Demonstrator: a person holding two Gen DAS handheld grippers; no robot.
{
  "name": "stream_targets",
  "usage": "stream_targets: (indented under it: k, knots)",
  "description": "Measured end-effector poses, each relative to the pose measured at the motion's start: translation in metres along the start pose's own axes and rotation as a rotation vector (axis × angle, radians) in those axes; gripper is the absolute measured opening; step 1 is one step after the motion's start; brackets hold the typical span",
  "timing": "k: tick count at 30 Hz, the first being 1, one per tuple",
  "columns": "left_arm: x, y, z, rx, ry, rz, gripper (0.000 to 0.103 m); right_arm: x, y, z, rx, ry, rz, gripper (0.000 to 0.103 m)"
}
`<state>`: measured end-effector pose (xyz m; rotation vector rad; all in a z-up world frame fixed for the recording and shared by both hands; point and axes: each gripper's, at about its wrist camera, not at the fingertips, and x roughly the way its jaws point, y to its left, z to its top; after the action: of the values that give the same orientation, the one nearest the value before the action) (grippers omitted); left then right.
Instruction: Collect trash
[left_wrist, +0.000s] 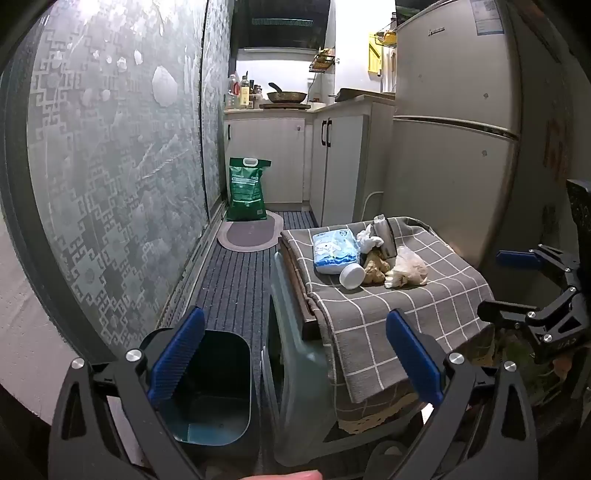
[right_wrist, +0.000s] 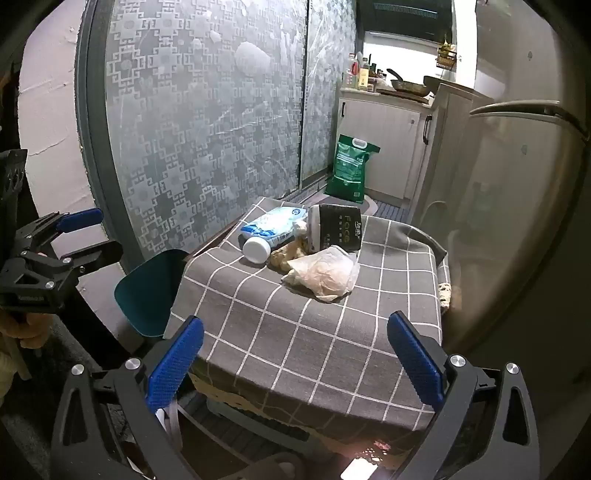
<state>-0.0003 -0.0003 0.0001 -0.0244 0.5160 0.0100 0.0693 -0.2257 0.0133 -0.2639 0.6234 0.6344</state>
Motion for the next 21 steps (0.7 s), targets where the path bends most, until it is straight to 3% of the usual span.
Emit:
stream_targets:
  k: [21]
  knots:
    - [-0.0001,-0.0012,-0.0001,-0.001,0.003,0.005,0.1,-0.0023,0.0036,0.0005,0.002,-0.003,-0.007,0.1]
